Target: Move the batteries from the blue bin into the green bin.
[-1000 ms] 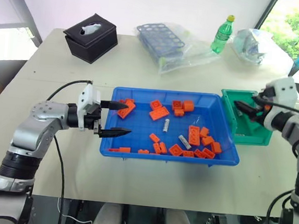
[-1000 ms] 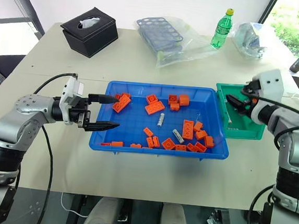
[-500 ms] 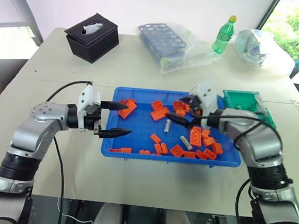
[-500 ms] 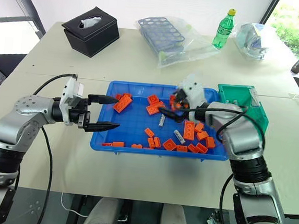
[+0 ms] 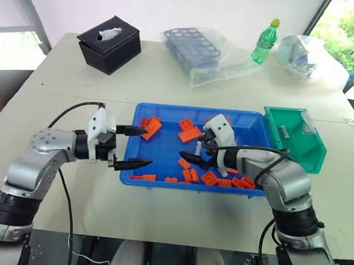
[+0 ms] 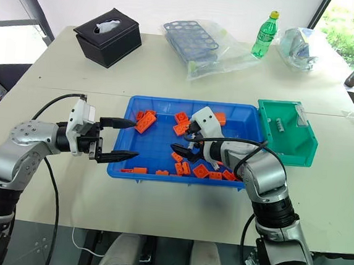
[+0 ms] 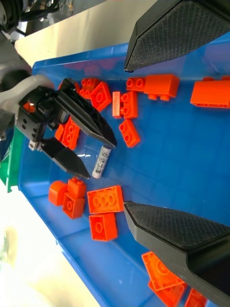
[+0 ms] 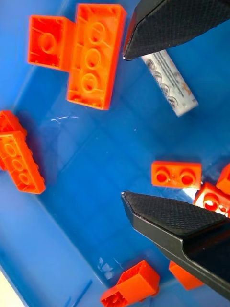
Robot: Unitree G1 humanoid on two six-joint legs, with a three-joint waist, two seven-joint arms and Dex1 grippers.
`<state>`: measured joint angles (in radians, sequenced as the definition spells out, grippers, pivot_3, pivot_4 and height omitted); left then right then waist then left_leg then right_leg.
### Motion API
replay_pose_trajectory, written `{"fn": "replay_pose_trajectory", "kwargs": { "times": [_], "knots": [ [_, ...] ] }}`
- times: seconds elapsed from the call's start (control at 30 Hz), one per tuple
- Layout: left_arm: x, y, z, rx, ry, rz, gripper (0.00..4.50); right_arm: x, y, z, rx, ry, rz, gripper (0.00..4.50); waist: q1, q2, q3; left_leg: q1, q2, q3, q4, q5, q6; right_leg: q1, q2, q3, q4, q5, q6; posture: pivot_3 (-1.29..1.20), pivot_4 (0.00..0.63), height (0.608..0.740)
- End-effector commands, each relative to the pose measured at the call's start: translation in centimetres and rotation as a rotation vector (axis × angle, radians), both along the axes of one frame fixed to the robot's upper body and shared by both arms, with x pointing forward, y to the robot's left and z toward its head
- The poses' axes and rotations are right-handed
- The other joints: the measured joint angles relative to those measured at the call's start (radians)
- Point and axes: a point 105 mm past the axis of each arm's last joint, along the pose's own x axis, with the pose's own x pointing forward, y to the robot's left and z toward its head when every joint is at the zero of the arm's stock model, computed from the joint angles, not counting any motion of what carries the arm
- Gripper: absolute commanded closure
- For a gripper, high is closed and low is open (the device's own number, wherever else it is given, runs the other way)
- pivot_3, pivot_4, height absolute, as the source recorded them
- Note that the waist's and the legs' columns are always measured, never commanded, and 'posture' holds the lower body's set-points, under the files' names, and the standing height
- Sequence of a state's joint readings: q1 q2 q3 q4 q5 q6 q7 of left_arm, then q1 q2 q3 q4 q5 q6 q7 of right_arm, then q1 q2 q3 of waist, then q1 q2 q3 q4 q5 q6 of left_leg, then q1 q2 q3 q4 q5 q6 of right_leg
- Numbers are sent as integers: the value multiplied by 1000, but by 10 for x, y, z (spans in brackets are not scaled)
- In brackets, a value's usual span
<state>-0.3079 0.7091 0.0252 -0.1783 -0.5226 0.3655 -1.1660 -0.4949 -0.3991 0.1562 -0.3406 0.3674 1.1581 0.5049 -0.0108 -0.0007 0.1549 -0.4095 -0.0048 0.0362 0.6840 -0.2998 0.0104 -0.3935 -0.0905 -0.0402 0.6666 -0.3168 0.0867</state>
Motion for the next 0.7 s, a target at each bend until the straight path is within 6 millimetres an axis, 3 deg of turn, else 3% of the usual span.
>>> {"fn": "replay_pose_trajectory", "kwargs": {
  "times": [0.03, 0.27, 0.7],
  "knots": [
    [-1, 1, 11, 1, -46, -5, 0, 5, -3, 5, -18, -45, -39, 18, -2, 0, 0, 0, 0, 0, 0, 0, 0, 0, 0, 0, 0, 0, 0, 0, 150, 716],
    [-1, 1, 11, 2, -45, -8, 0, 9, -14, 15, -7, -89, -91, 18, -3, 0, 0, 0, 0, 0, 0, 0, 0, 0, 1, 0, 0, 0, 0, 0, 150, 716],
    [4, -1, 14, -1, -57, -15, 0, 7, -21, -17, -67, -31, -124, 18, -4, 0, 0, 0, 0, 0, 0, 0, 0, 0, 1, 0, 0, 0, 0, 0, 150, 716]
  ]
}}
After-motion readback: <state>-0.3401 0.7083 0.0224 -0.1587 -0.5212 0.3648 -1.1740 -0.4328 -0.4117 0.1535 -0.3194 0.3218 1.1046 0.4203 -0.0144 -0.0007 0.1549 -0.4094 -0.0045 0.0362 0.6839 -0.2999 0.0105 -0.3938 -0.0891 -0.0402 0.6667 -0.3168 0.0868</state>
